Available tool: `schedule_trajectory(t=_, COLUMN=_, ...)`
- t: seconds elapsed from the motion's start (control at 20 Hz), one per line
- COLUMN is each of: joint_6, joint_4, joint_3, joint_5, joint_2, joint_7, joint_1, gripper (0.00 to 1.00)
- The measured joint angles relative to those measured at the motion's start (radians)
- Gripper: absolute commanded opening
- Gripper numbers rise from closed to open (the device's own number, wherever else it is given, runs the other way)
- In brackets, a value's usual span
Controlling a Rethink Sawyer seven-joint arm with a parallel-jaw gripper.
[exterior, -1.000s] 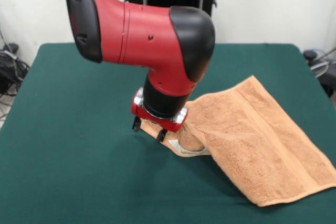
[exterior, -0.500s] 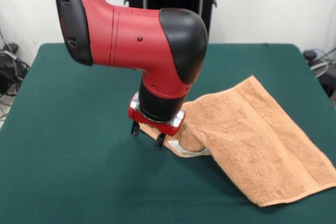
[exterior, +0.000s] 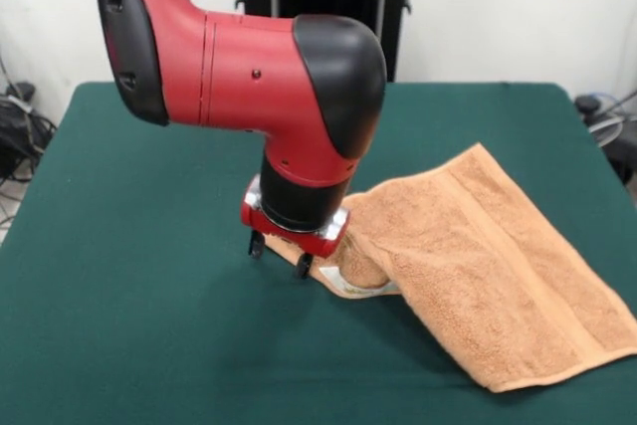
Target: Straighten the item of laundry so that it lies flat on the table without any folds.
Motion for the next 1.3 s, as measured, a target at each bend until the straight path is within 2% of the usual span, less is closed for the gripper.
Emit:
schedule_trajectory(t=0.15, joint_6=-0.001, joint_4=0.014, joint_3=0.031, joint_5=0.0, joint_2=-0.006, joint_7=-0.018, joint_1=-0.023, gripper=1.0)
schedule_trajectory(t=0.3, joint_6=-0.002, joint_4=0.037, joint_3=0.12, joint_5=0.0, joint_2=-0.008, joint_7=-0.102, joint_1=-0.083, gripper=1.0)
schedule_trajectory(t=0.4, joint_6=-0.002, joint_4=0.061, joint_3=0.199, joint_5=0.002, joint_2=-0.007, joint_7=-0.214, joint_1=-0.138, gripper=1.0)
schedule_trajectory(t=0.6, joint_6=-0.011, joint_4=0.098, joint_3=0.292, joint_5=0.006, joint_2=-0.006, joint_7=-0.422, joint_1=-0.201, gripper=1.0)
schedule_trajectory(t=0.85, joint_6=-0.041, joint_4=0.128, joint_3=0.348, joint_5=0.007, joint_2=-0.002, joint_7=-0.596, joint_1=-0.225, gripper=1.0)
schedule_trajectory(t=1.3, joint_6=-0.095, joint_4=0.146, joint_3=0.375, joint_5=0.023, joint_2=0.019, joint_7=-0.628, joint_1=-0.234, gripper=1.0)
